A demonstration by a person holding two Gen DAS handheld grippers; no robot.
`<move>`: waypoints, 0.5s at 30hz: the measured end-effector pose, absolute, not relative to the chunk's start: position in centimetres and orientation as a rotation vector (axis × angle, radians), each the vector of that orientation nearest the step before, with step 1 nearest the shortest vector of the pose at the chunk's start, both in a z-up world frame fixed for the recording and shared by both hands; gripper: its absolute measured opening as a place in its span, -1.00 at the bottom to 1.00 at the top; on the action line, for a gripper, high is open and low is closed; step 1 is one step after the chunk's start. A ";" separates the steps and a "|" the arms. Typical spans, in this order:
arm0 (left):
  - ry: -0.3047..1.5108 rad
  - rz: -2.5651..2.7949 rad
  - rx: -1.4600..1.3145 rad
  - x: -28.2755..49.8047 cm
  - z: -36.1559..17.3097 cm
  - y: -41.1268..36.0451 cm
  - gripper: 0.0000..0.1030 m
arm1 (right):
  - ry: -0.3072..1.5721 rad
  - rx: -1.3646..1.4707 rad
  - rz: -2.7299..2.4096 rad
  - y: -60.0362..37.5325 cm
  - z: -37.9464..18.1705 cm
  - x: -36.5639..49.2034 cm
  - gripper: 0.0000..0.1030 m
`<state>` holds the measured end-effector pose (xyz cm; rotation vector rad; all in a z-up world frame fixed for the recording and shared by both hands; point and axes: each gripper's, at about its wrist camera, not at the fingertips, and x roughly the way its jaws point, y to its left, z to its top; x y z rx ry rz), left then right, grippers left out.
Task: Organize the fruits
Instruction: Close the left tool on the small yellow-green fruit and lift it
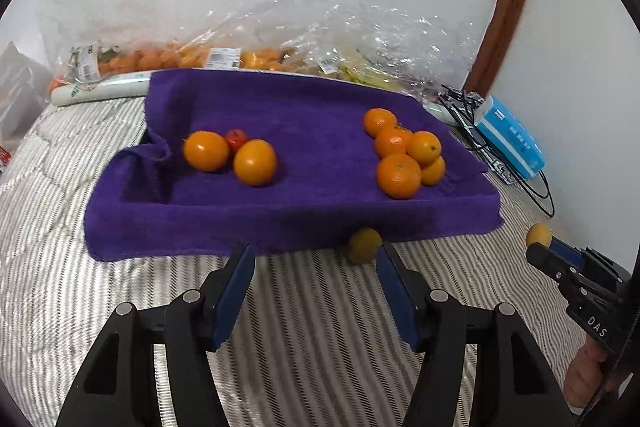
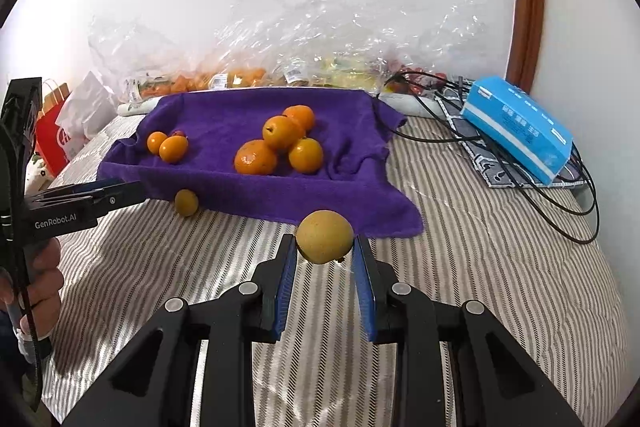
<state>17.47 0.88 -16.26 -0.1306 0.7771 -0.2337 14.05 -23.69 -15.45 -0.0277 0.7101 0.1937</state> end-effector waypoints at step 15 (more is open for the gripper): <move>0.861 -0.218 -0.081 19.6 -18.1 -2.1 0.13 | 0.716 -0.002 0.180 -25.4 -16.3 14.2 -0.44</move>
